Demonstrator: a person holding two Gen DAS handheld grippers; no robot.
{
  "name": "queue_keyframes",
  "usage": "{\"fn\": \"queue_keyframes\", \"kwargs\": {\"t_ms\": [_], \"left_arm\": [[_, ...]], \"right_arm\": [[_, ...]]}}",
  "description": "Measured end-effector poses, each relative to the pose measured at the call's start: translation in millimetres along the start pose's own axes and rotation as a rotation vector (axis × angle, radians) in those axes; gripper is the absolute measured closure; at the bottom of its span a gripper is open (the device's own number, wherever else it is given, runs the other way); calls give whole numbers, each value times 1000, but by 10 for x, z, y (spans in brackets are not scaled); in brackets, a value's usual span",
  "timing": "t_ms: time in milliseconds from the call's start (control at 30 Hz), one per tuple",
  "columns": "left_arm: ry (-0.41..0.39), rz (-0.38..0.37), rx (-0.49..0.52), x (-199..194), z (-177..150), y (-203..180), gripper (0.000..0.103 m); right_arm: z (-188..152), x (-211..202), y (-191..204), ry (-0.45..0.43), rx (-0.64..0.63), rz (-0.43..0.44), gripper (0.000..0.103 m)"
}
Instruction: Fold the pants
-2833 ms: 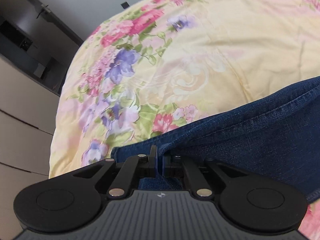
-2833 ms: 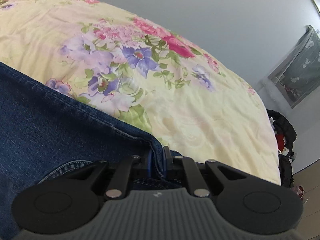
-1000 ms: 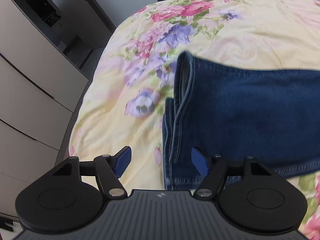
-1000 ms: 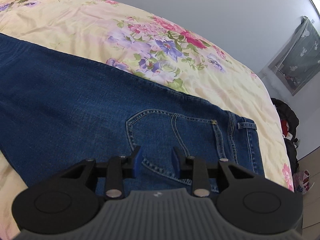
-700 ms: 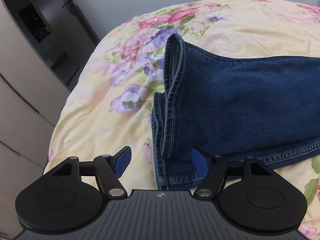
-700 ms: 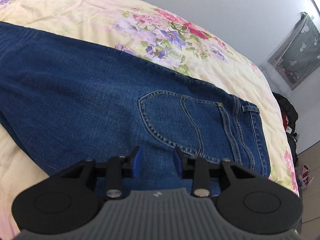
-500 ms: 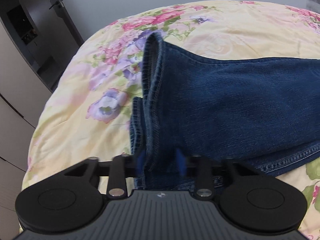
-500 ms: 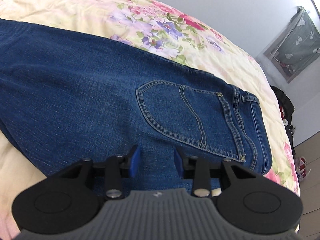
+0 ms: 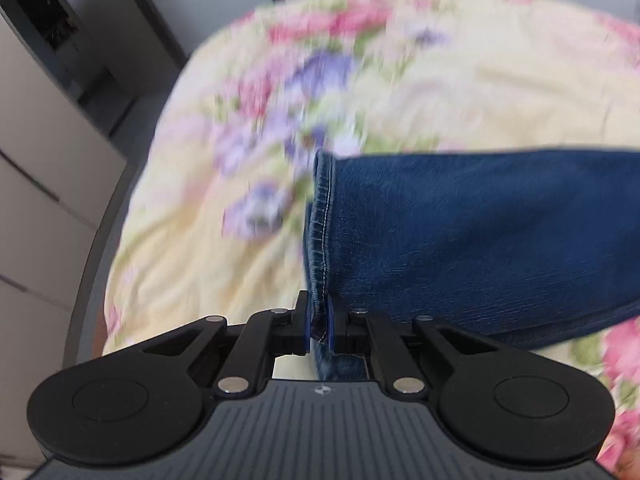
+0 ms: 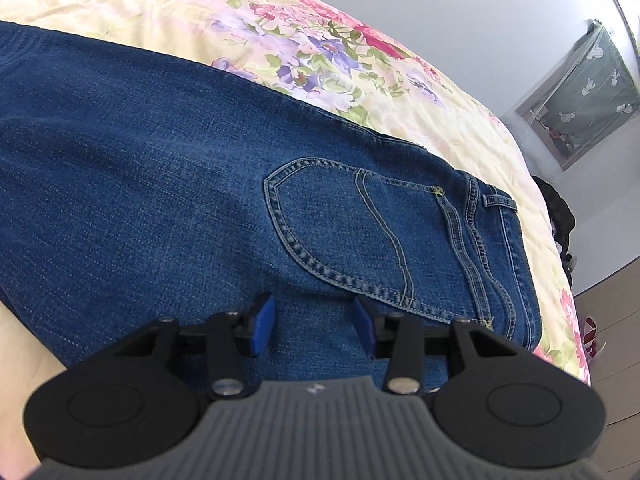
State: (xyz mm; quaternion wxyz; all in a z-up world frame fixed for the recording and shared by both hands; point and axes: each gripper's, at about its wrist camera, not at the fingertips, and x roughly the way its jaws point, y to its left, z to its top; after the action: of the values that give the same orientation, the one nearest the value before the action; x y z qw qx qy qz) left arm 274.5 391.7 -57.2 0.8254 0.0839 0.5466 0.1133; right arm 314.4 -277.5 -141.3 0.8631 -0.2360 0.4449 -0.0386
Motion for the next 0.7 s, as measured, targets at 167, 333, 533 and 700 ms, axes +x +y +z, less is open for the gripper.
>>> {"fn": "queue_keyframes", "kwargs": {"t_ms": [167,333,533,700], "left_arm": [[73,74,-29,478,-215,-19,99],[-21,83,-192,409,-349,270,85],[-126,-77,-334,-102,-566,351,57],[-145,-205,-491,-121,-734,277,39]], "right_arm": [[-66,-47,-46,-20,3,1,59],[-96,-116,-83,-41,9,-5,59],[-170,-404,-96,-94,86,15,59],[-245,-661,-13,-112,159,82,59]]}}
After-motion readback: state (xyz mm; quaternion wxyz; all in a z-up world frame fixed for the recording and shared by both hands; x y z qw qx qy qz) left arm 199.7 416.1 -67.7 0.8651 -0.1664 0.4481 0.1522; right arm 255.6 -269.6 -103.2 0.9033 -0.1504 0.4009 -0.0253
